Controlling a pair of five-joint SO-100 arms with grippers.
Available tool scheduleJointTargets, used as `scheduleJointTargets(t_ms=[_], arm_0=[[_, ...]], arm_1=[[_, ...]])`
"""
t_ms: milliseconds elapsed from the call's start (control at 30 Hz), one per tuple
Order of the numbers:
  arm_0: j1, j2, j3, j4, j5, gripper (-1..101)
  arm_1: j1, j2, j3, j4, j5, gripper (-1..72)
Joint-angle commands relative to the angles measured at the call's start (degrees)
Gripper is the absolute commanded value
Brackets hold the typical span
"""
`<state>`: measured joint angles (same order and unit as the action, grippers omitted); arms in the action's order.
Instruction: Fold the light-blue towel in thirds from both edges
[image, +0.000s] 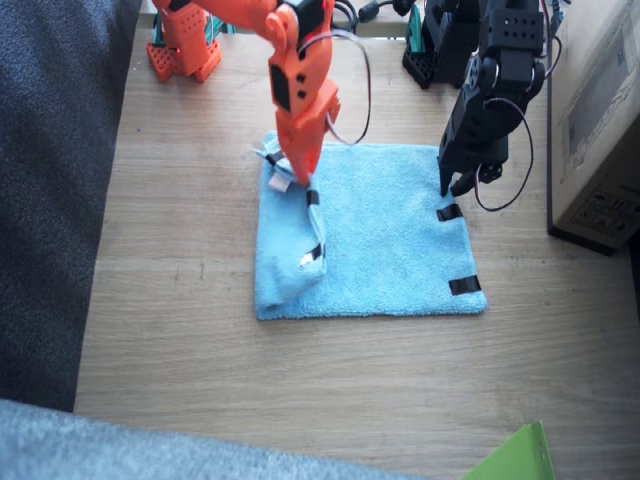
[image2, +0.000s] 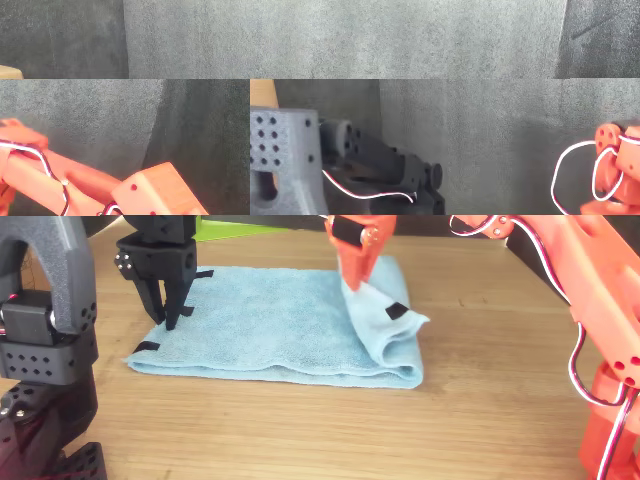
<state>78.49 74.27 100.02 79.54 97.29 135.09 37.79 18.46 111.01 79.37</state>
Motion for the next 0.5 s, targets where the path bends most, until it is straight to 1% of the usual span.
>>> scheduleJointTargets(t_ms=[0, 67, 100, 167, 300, 400, 467], arm_0=[[1.3, 2.4, 0.4, 0.4, 0.3, 0], [1.3, 2.4, 0.4, 0.4, 0.2, 0], [1.3, 2.4, 0.4, 0.4, 0.2, 0], [1.3, 2.4, 0.5, 0.4, 0.2, 0], [1.3, 2.5, 0.5, 0.4, 0.1, 0], [1.3, 2.5, 0.7, 0.4, 0.1, 0], [1.3, 2.5, 0.7, 0.4, 0.1, 0]], arm_1=[[1.7, 1.6, -1.8, 0.4, -0.4, 5.5], [2.5, 1.9, -1.8, 0.4, -1.6, 14.0], [2.9, 2.2, -2.1, 0.4, -1.8, 16.8], [3.9, 2.9, -2.8, 0.4, -2.3, 19.7], [5.0, 5.1, -3.8, 0.4, -3.3, 23.2], [4.5, 6.9, -3.3, 0.4, -3.3, 23.1], [2.5, 8.1, -1.9, 0.4, -2.6, 22.7]])
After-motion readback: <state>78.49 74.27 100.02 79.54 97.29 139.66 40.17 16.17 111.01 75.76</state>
